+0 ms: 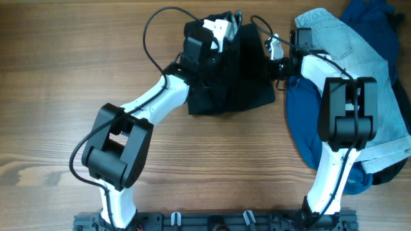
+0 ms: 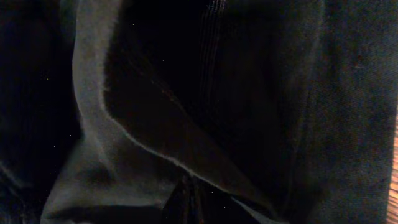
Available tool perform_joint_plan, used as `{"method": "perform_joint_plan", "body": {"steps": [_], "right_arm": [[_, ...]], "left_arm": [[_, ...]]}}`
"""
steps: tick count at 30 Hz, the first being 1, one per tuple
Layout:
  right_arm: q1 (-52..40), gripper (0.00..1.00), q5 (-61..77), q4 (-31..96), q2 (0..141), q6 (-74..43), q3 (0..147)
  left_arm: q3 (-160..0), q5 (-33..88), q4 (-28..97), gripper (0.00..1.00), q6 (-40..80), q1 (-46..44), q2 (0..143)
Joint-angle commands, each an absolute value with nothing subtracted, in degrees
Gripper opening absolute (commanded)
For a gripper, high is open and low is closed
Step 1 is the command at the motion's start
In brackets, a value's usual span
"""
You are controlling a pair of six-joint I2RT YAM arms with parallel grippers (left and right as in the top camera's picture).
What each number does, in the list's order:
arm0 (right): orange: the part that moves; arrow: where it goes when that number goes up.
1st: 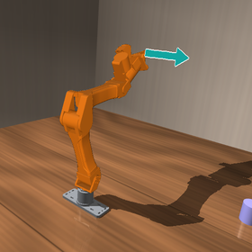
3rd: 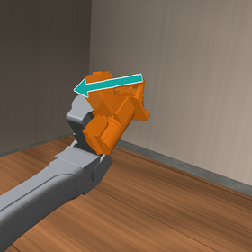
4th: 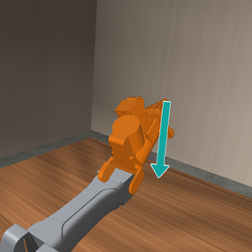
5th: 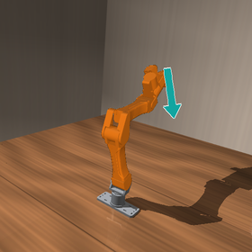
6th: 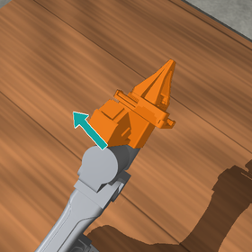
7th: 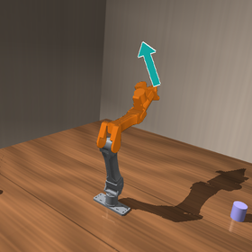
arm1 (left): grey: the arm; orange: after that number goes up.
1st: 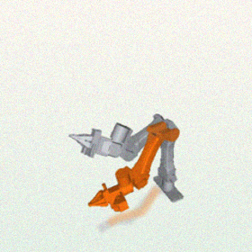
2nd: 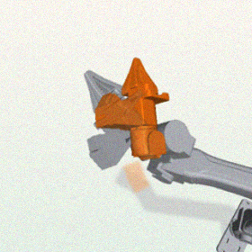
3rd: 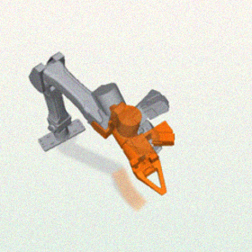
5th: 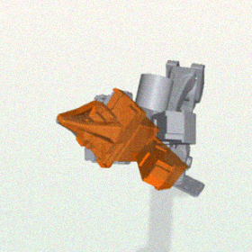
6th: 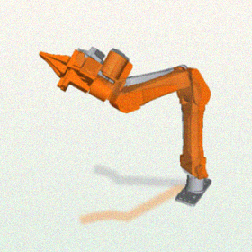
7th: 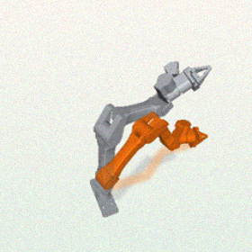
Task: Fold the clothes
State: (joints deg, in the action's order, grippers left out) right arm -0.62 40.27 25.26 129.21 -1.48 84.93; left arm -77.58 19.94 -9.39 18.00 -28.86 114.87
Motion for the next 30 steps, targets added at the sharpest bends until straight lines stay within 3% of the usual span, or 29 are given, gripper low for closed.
{"method": "perform_joint_plan", "body": {"steps": [1, 2, 10, 19, 21, 23, 30], "right_arm": [[-0.8, 0.04, 34.48, 26.81, 131.92, -0.84, 83.13], [-0.78, 0.04, 34.48, 26.76, 131.92, -0.89, 83.13], [0.32, 0.04, 37.58, 25.12, 131.07, -1.74, 83.81], [5.93, 0.08, 39.83, 29.69, 117.08, -1.15, 87.0], [5.56, 0.22, 39.62, 30.89, 115.87, 0.01, 87.0], [4.91, 0.52, 38.46, 33.01, 115.85, 0.03, 87.0], [-1.69, 0.67, 26.0, 35.46, 116.07, 1.48, 86.54]], "left_arm": [[-77.97, 19.4, -11.33, 0.71, 18.52, -30.41, 115.31], [-77.97, 19.4, -11.4, 1.0, 18.52, -30.46, 115.31], [-78.02, 21.69, -10.0, 1.0, 20.23, -28.03, 113.01], [-78.02, 21.82, 9.21, 1.0, 19.77, -18.09, 104.88], [-78.02, 21.8, 12.34, 1.0, 19.75, -16.43, 104.68], [-78.02, 21.8, 15.68, 1.0, 17.39, -14.98, 104.66], [-78.02, 21.78, 18.96, 1.0, 16.67, -10.68, 99.61]]}}
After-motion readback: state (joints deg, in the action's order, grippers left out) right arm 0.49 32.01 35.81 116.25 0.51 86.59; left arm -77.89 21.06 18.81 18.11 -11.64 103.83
